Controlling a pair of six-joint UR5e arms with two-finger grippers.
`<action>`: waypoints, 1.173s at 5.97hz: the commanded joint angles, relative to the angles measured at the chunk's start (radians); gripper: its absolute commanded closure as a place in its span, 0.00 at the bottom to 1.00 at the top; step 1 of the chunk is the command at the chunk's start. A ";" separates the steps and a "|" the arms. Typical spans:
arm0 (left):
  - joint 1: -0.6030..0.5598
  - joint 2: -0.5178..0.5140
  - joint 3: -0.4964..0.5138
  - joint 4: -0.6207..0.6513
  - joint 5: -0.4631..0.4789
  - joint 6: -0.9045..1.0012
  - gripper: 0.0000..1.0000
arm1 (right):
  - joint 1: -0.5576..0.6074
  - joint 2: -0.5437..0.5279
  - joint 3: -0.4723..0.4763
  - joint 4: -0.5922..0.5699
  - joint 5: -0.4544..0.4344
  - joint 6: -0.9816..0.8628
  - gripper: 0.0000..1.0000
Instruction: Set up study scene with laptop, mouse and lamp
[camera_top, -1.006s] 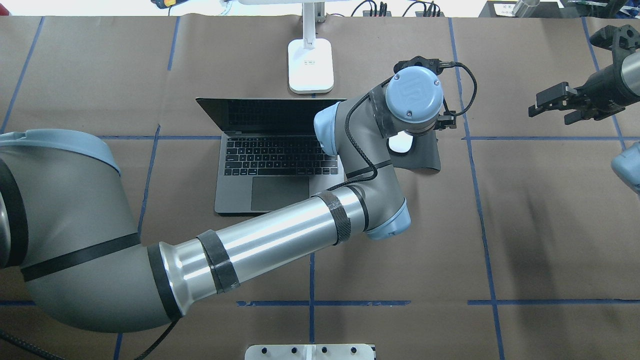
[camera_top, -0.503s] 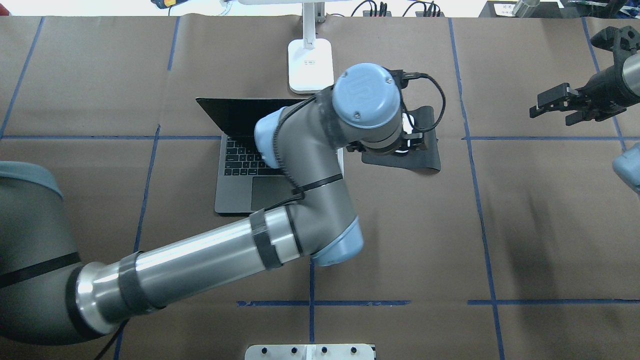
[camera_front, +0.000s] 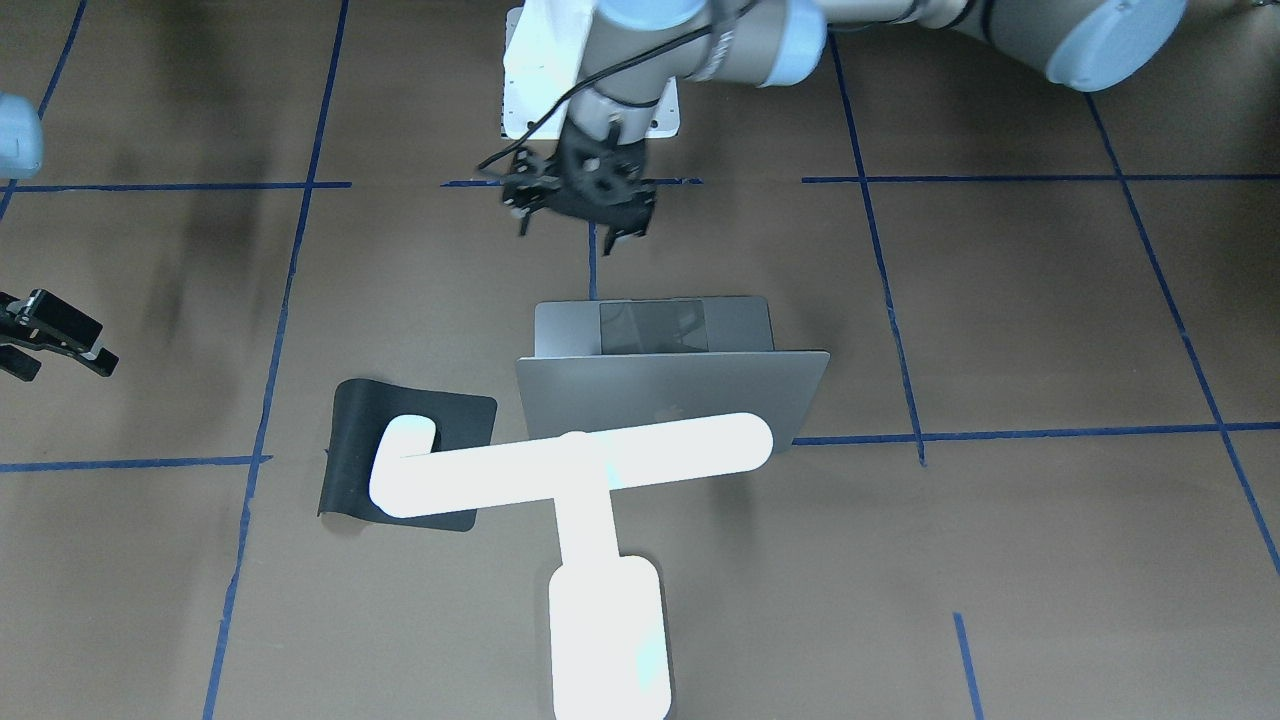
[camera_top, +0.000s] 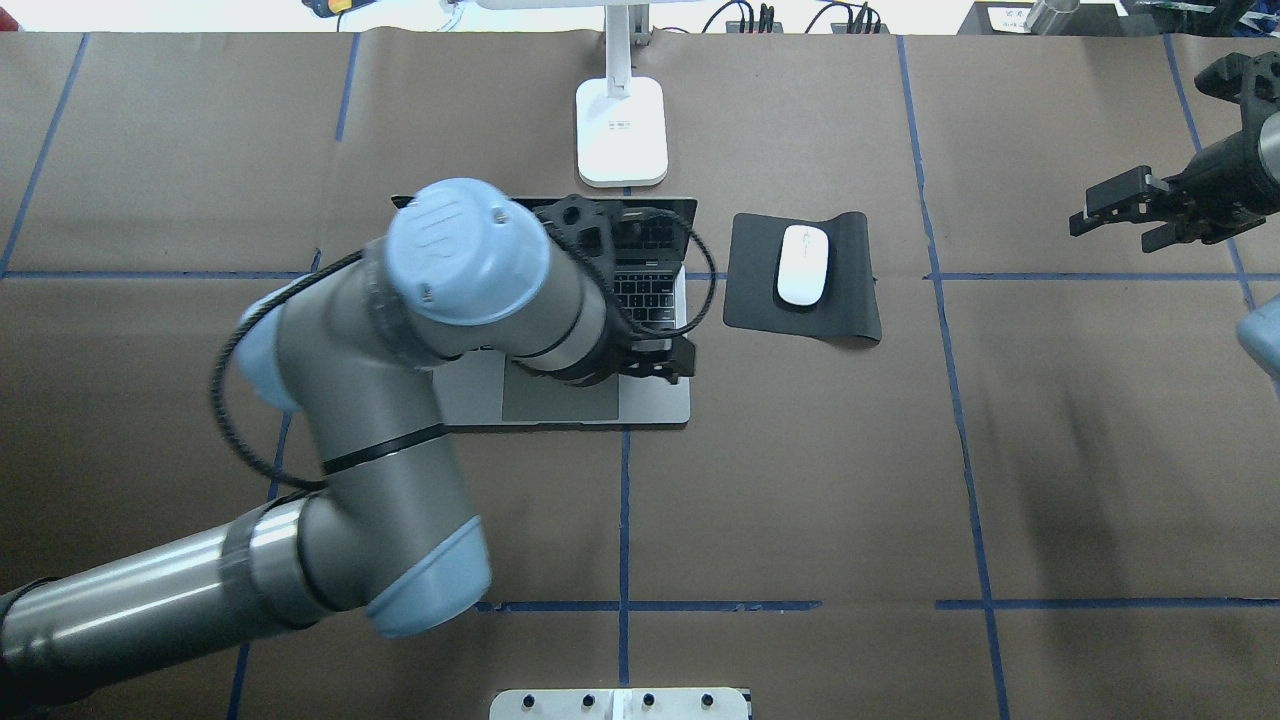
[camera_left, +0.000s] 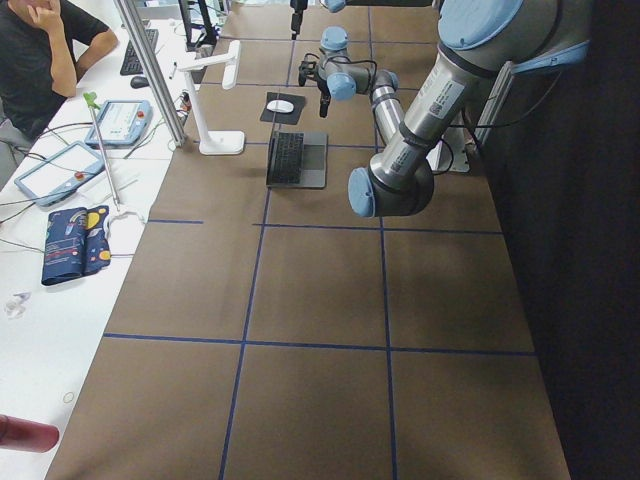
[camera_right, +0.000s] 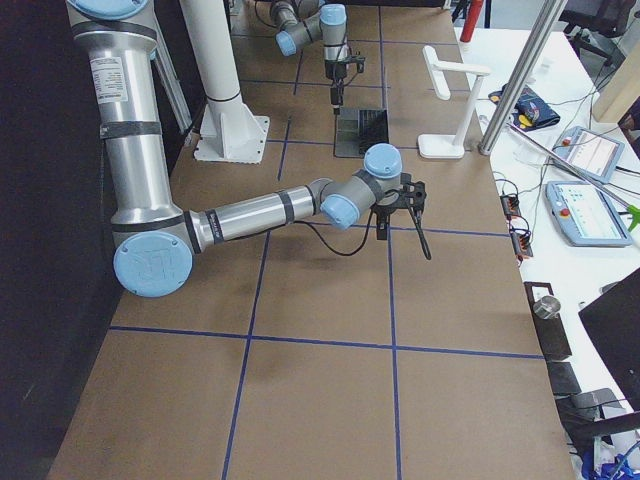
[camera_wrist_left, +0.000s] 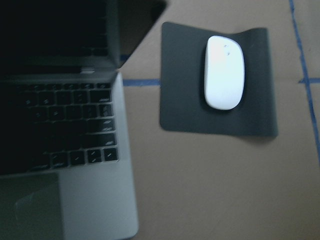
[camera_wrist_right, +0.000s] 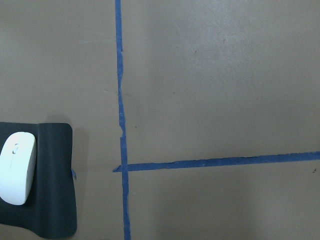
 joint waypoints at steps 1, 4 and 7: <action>-0.037 0.283 -0.274 0.012 -0.046 0.043 0.00 | 0.021 -0.030 0.013 0.000 -0.001 0.000 0.00; -0.225 0.636 -0.418 0.044 -0.158 0.427 0.00 | 0.133 -0.167 0.011 0.000 0.008 -0.219 0.00; -0.612 0.784 -0.246 0.047 -0.342 1.008 0.00 | 0.289 -0.309 0.009 -0.090 0.098 -0.635 0.00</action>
